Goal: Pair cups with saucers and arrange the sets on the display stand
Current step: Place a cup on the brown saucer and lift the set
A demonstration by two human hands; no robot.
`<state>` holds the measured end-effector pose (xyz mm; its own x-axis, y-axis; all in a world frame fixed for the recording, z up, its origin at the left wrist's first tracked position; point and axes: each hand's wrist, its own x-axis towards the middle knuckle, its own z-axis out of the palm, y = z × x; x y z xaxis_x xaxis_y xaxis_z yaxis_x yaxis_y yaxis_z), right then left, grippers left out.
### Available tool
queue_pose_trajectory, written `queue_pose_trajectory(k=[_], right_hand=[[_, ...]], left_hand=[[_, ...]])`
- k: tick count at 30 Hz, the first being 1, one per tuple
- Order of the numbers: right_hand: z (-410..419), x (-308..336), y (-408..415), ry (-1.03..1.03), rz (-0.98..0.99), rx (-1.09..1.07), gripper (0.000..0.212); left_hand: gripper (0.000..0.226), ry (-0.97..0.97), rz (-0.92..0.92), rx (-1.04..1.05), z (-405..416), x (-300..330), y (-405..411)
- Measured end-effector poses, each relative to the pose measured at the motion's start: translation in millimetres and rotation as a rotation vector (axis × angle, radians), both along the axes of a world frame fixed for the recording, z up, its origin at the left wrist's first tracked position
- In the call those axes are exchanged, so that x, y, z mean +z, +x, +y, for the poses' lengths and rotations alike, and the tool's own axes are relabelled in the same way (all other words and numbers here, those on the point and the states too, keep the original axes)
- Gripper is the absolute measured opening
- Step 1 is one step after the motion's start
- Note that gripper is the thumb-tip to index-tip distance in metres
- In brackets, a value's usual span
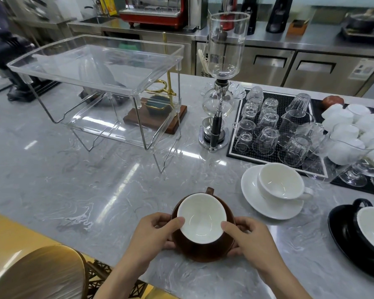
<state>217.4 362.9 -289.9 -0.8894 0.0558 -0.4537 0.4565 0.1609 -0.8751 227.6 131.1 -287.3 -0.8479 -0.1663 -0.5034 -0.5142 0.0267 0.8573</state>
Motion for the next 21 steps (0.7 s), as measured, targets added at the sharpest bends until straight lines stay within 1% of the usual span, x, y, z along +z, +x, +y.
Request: queue_pose_trajectory(k=[3, 6, 11, 14, 17, 20, 21], right_hand=[[-1.5, 3.7, 0.3, -0.009, 0.019, -0.011, 0.020], [-4.9, 10.2, 0.3, -0.011, 0.038, -0.016, 0.024], [-14.3, 20.8, -0.1, 0.001, 0.048, 0.028, 0.033], [-22.6, 25.1, -0.4, 0.001, 0.052, 0.062, 0.023], [-35.7, 29.7, -0.6, 0.007, 0.053, 0.092, 0.027], [-54.6, 34.6, -2.6, 0.010, 0.065, 0.118, 0.037], [-61.5, 36.5, -3.7, 0.011, 0.065, 0.122, 0.037]], left_hand=[[0.023, -0.007, 0.016, 0.017, -0.4, 3.5, -1.3], [0.019, -0.008, 0.043, 0.042, -2.4, 9.4, -1.5], [0.018, -0.008, 0.059, 0.070, -9.9, 18.0, 5.3], [0.018, -0.016, 0.070, 0.092, -18.2, 22.7, 12.0], [0.020, -0.014, 0.081, 0.127, -30.1, 28.2, 17.1], [0.028, 0.003, 0.088, 0.159, -47.4, 35.0, 21.4], [0.029, 0.011, 0.093, 0.172, -53.8, 37.8, 22.5]])
